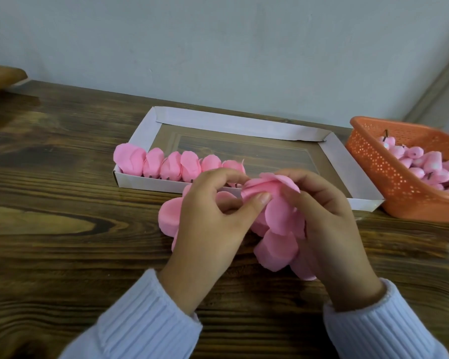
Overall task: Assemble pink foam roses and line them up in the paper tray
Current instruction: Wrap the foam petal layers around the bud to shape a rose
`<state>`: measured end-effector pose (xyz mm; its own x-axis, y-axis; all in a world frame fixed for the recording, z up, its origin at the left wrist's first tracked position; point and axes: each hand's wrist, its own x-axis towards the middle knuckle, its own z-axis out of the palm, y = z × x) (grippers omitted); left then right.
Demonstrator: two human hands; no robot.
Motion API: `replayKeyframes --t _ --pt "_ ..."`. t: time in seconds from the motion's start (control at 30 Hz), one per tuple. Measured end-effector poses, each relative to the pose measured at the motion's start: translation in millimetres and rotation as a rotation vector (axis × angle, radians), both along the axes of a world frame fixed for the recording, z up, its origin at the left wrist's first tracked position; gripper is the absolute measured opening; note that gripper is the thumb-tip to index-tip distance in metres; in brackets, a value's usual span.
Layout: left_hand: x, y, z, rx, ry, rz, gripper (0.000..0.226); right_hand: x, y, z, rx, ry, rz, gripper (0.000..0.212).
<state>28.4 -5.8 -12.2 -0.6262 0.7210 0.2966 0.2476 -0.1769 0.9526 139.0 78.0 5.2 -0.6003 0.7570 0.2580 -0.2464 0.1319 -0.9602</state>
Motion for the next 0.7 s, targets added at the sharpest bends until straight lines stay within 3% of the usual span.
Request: replayKeyframes --t 0.27,0.37,0.5,0.7 --pt "-2.1 2.9 -2.6 0.003 -0.100 -0.082 0.022 -1.1 -0.7 0.7 0.035 -0.008 -0.028 0.016" --pt "-2.2 4.3 -4.2 0.005 -0.081 -0.097 0.014 -1.8 -1.0 -0.8 0.026 -0.013 -0.069 0.028" --pt "-1.6 3.9 -2.9 0.022 -0.081 -0.106 0.023 -2.2 -0.3 -1.0 0.006 -0.013 -0.073 0.019" --pt "1.2 1.5 0.6 0.090 0.023 -0.097 0.025 -1.7 1.4 -3.9 -0.025 -0.025 -0.058 0.035"
